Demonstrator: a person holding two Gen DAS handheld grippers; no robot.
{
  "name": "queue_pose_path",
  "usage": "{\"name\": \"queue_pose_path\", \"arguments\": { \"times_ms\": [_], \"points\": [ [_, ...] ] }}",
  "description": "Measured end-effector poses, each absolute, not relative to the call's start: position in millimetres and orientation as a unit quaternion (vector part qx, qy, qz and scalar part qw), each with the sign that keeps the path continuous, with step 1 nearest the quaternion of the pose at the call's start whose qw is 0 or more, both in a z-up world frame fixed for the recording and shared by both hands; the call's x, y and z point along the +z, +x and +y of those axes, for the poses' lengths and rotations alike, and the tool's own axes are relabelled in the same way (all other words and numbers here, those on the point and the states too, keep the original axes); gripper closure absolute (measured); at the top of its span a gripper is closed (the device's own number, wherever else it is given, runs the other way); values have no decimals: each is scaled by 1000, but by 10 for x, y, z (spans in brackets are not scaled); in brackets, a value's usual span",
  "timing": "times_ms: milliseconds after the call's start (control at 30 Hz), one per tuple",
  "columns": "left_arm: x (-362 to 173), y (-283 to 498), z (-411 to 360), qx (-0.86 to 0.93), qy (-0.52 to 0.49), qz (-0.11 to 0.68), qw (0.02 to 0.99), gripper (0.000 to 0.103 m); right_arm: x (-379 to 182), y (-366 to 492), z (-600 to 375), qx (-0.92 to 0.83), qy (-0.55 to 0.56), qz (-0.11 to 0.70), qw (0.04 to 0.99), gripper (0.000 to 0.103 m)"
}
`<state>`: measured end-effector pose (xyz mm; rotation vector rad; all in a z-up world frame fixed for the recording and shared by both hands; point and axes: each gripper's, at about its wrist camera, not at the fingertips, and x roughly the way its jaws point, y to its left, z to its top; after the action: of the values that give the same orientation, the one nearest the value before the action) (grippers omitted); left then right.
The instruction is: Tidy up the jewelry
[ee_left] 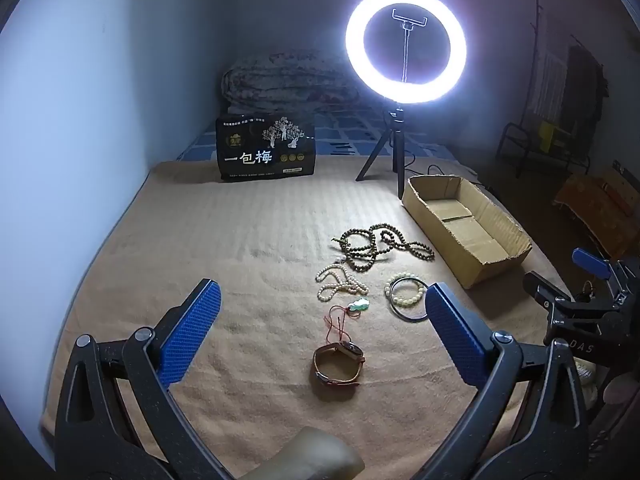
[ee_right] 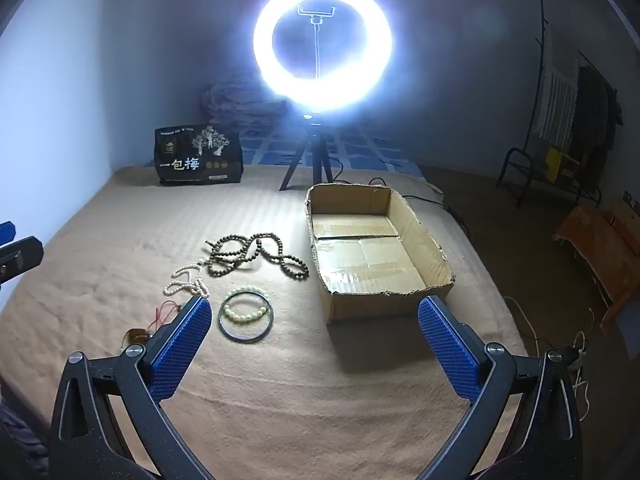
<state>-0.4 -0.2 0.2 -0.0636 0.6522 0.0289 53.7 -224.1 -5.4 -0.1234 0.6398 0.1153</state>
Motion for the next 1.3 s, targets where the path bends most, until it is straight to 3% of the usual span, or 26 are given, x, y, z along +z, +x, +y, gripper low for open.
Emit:
{"name": "queue_pose_path", "arguments": {
  "times_ms": [1300],
  "points": [
    [4, -5, 36, 19, -21, 315, 949, 0, -47, 530, -2282, 58, -60, 314, 946, 0]
  ]
}}
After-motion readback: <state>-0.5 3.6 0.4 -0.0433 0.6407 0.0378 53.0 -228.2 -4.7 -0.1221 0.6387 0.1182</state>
